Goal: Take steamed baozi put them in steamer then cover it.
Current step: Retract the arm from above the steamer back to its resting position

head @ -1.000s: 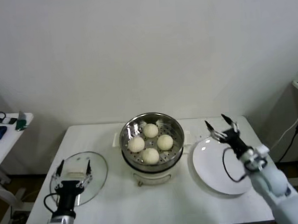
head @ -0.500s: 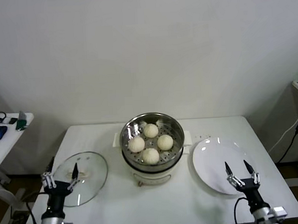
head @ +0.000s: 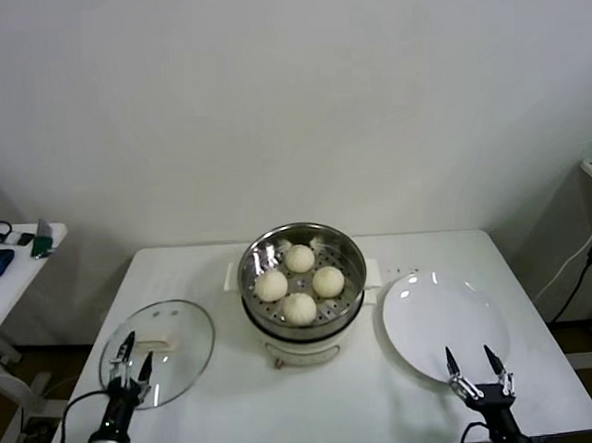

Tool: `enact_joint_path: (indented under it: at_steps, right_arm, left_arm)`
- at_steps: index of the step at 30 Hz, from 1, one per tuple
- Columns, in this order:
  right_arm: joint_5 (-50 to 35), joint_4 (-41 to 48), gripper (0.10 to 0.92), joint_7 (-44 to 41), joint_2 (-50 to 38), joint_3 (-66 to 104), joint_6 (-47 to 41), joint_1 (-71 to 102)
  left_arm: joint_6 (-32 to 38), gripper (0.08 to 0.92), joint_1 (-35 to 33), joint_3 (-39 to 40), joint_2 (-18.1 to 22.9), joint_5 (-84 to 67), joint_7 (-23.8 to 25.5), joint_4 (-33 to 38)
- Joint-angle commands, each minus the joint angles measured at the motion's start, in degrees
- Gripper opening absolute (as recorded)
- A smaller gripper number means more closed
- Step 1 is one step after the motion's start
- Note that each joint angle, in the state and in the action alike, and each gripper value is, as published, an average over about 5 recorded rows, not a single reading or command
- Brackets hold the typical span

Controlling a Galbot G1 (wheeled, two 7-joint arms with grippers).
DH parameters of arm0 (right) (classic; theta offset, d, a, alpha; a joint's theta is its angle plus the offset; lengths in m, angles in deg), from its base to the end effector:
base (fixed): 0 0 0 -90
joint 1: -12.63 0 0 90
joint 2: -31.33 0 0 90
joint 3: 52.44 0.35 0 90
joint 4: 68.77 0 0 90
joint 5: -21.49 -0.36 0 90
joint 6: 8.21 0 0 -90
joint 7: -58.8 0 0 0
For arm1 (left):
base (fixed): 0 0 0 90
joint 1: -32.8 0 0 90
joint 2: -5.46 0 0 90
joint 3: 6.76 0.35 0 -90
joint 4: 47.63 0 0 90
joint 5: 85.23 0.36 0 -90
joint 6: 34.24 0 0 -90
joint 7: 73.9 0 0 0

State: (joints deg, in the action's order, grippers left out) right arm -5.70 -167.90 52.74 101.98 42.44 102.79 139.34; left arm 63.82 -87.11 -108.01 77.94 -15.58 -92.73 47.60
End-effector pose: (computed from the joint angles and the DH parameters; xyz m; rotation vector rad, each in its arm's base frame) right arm 0.1247 -0.1256 -0.4252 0.0455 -3.0486 -0.1694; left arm 0.1645 0.1622 -0.4193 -0.0162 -2.2098 -2.1650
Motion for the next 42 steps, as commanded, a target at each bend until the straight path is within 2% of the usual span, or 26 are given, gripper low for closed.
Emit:
enact_joint_path:
  at_steps: [1,10,23,26,35,42]
  right_arm:
    - [1.7,-0.4,0.823,0.1,2.1,0.3,0.7,1.8]
    - [2.9,0.2,0.823,0.0,3.2,0.0,1.4,2.7]
    - [3.6,1.4,0.823,0.1,4.0,0.1,2.8,3.2]
    - [3.6,1.4,0.823,0.2,4.1,0.2,2.9,3.1]
    - [3.6,1.5,0.823,0.4,4.5,0.1,2.8,2.6]
    - [3.6,1.3,0.823,0.7,4.5,0.3,2.7,2.4]
  left_arm:
    - [-1.5,0.823,5.2,0.5,-1.4,8.9,-1.1,-9.6]
    - [-2.9,0.823,11.8,2.0,-1.4,5.8,0.4,-12.9]
    - [-3.7,0.818,16.1,2.8,-1.1,4.6,0.0,-17.6]
    - [-3.7,0.771,16.4,2.7,-1.0,4.9,-0.1,-19.0]
    - [-3.7,0.515,16.6,2.5,0.0,5.6,-1.1,-20.4]
    - [-3.7,0.307,16.0,2.5,0.5,4.4,-1.2,-18.9]
